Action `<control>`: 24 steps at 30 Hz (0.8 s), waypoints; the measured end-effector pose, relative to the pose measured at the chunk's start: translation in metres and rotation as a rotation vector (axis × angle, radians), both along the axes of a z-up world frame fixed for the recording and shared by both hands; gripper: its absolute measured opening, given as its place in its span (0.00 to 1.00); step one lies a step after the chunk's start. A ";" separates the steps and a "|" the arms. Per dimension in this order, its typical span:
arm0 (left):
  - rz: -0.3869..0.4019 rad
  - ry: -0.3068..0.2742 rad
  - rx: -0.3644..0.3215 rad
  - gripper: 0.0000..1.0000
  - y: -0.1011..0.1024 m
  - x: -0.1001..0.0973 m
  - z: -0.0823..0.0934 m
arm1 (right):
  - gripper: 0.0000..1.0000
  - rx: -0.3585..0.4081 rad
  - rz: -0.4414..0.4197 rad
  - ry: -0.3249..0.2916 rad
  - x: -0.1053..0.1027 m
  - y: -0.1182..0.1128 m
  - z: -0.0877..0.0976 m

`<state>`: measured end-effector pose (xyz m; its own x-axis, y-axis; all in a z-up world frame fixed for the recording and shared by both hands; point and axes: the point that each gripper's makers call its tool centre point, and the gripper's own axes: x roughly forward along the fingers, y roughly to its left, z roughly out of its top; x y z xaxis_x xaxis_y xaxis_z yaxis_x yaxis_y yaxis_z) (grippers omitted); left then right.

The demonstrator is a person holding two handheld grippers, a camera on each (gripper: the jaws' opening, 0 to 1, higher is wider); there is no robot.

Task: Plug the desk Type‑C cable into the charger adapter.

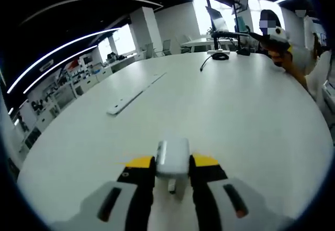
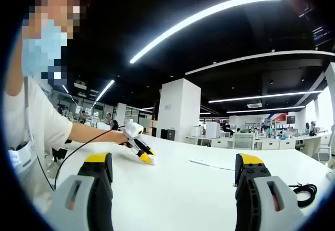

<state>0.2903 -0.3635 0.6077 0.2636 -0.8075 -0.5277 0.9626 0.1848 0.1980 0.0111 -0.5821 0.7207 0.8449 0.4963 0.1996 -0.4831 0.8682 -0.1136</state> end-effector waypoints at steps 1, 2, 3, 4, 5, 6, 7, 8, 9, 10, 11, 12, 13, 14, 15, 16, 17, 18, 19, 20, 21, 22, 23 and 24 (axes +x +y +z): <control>0.001 0.001 -0.001 0.26 0.000 0.000 0.000 | 1.00 0.001 0.001 0.000 0.000 0.000 0.000; 0.001 0.002 -0.005 0.26 0.000 -0.001 0.000 | 1.00 0.002 0.002 0.000 0.000 0.000 0.000; 0.000 0.004 -0.005 0.26 0.000 -0.002 0.000 | 1.00 0.002 0.002 -0.001 0.000 0.000 0.000; -0.001 0.005 -0.006 0.26 0.000 -0.002 0.000 | 1.00 0.001 0.002 -0.001 0.000 0.000 0.000; -0.003 0.005 -0.006 0.26 -0.001 -0.003 0.000 | 1.00 0.000 0.001 0.000 0.000 0.000 0.000; -0.006 0.005 -0.005 0.26 -0.001 -0.004 0.000 | 1.00 0.000 0.000 0.000 0.000 0.000 0.000; -0.009 0.005 -0.003 0.26 -0.001 -0.005 0.000 | 1.00 -0.001 -0.002 -0.002 0.000 0.000 0.000; -0.012 0.005 -0.002 0.26 -0.002 -0.006 0.000 | 0.99 -0.003 -0.005 -0.005 0.000 0.000 0.000; -0.017 0.005 0.001 0.26 -0.002 -0.008 0.000 | 0.99 -0.003 -0.005 -0.007 -0.001 0.000 0.001; -0.020 0.004 0.003 0.26 -0.003 -0.010 0.000 | 0.99 -0.003 -0.004 -0.007 -0.001 0.000 0.001; -0.024 0.003 0.005 0.26 -0.003 -0.011 0.000 | 0.99 -0.002 -0.004 -0.008 -0.001 0.000 0.001; -0.027 0.003 0.009 0.26 -0.003 -0.013 0.000 | 0.99 -0.003 -0.004 -0.008 -0.001 -0.001 0.001; -0.029 0.002 0.012 0.26 -0.003 -0.013 0.000 | 0.99 -0.004 -0.004 -0.007 -0.001 0.000 0.001; -0.031 0.000 0.014 0.26 -0.003 -0.014 0.000 | 0.99 -0.005 -0.004 -0.007 -0.001 0.000 0.001; -0.033 -0.002 0.015 0.26 -0.003 -0.015 0.000 | 0.99 -0.006 -0.004 -0.007 -0.001 0.000 0.001; -0.035 -0.002 0.016 0.26 -0.003 -0.015 0.000 | 0.99 -0.006 -0.004 -0.007 -0.001 -0.001 0.001; -0.037 -0.002 0.019 0.26 -0.003 -0.016 0.000 | 0.99 -0.006 -0.003 -0.006 -0.001 -0.001 0.001; -0.037 -0.002 0.019 0.26 -0.003 -0.016 0.000 | 0.99 -0.006 -0.003 -0.006 -0.001 -0.001 0.001; -0.038 -0.002 0.019 0.26 -0.003 -0.017 -0.001 | 0.99 -0.007 -0.003 -0.006 -0.001 -0.001 0.001; -0.039 -0.002 0.020 0.26 -0.003 -0.017 -0.001 | 0.99 -0.007 -0.003 -0.006 -0.001 -0.001 0.001; -0.040 -0.001 0.020 0.26 -0.003 -0.018 -0.001 | 0.99 -0.008 -0.002 -0.007 -0.001 -0.001 0.001; -0.039 -0.002 0.017 0.26 -0.003 -0.018 -0.001 | 0.99 -0.008 -0.002 -0.007 -0.001 -0.001 0.002; -0.039 -0.001 0.012 0.26 -0.003 -0.019 -0.001 | 0.99 -0.008 -0.002 -0.008 -0.001 -0.001 0.001; -0.039 0.002 0.007 0.26 -0.003 -0.020 -0.001 | 0.99 -0.009 -0.003 -0.008 -0.001 -0.001 0.001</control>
<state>0.2700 -0.3663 0.6071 0.2312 -0.8133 -0.5339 0.9694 0.1459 0.1975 0.0100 -0.5828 0.7221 0.8445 0.4957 0.2025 -0.4797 0.8684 -0.1252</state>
